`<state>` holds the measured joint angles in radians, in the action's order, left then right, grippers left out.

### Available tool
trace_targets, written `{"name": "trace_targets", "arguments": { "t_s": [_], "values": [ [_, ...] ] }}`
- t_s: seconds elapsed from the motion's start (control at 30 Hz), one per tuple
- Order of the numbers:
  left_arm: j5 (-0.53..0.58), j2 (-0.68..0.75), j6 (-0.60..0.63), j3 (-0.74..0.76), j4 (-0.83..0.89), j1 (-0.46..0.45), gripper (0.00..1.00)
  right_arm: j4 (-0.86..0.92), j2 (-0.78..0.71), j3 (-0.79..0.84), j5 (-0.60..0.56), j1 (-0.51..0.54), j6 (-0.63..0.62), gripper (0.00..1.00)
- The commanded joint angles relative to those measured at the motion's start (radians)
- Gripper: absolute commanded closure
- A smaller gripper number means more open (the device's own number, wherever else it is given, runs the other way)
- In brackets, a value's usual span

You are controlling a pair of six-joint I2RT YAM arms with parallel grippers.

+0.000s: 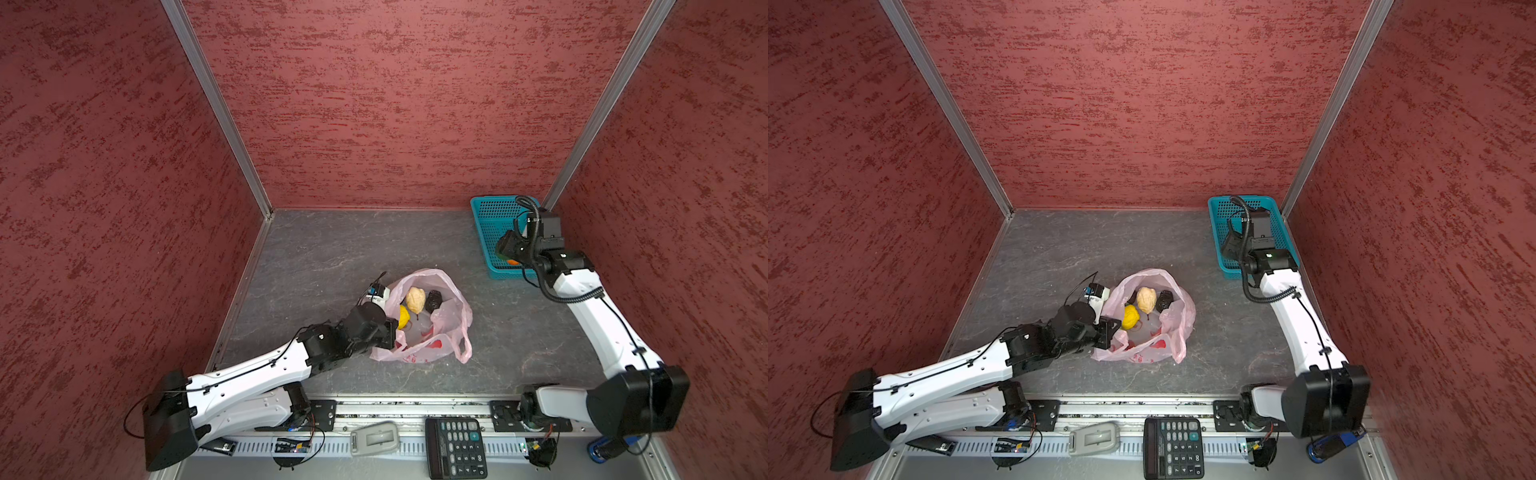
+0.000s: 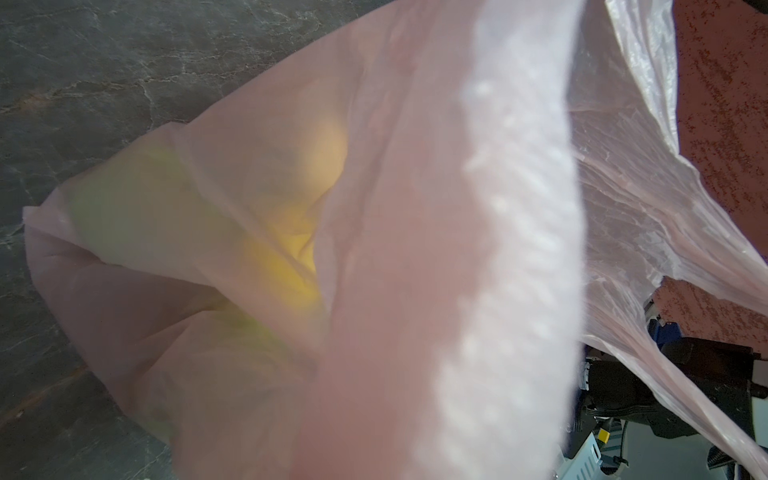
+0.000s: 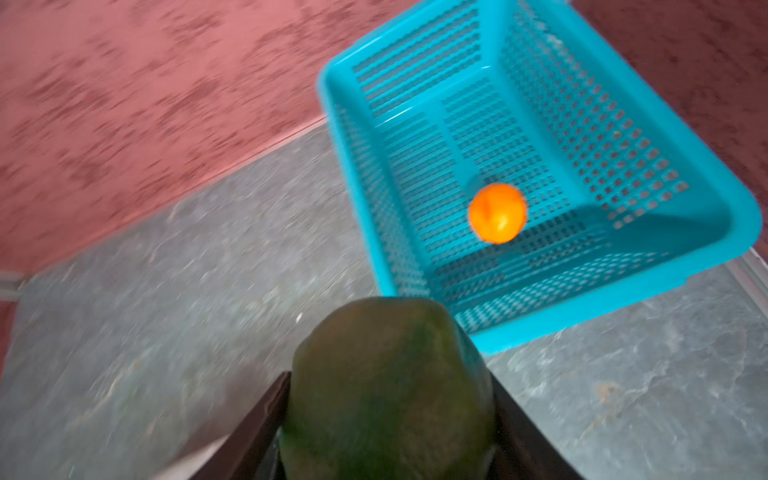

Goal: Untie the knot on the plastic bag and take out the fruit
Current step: 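Carry the green fruit with the right gripper to the teal basket, then open the right gripper to drop the green fruit into the basket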

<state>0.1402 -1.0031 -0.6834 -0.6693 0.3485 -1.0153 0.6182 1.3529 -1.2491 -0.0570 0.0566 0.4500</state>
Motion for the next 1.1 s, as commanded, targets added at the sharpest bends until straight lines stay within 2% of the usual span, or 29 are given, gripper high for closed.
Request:
{"name": "trace_targets", "arguments": {
  "t_s": [0.0, 0.17, 0.3, 0.47, 0.77, 0.87, 1.07],
  "values": [
    [0.019, -0.011, 0.0, -0.029, -0.004, -0.008, 1.0, -0.128, 0.094, -0.048, 0.057, -0.061, -0.046, 0.56],
    [0.025, -0.012, -0.003, -0.038, 0.011, -0.009, 1.0, -0.154, 0.328, -0.158, 0.078, -0.132, -0.082, 0.55],
    [0.039, -0.007, -0.011, -0.039, 0.016, -0.011, 1.0, -0.158, 0.451, -0.228, 0.09, -0.144, -0.1, 0.55],
    [0.049, -0.005, -0.012, -0.038, 0.014, -0.012, 1.0, -0.15, 0.544, -0.255, 0.094, -0.143, -0.108, 0.43],
    [0.059, 0.024, -0.013, -0.028, 0.032, -0.012, 1.0, -0.137, 0.525, -0.215, 0.072, -0.143, -0.111, 0.18],
    [0.056, 0.027, -0.012, -0.024, 0.033, -0.012, 1.0, -0.134, 0.491, -0.197, 0.075, -0.143, -0.117, 0.14],
    [0.047, 0.03, -0.002, -0.022, 0.033, -0.01, 1.0, -0.119, 0.372, -0.132, 0.112, -0.133, -0.114, 0.13]
  ]
}}
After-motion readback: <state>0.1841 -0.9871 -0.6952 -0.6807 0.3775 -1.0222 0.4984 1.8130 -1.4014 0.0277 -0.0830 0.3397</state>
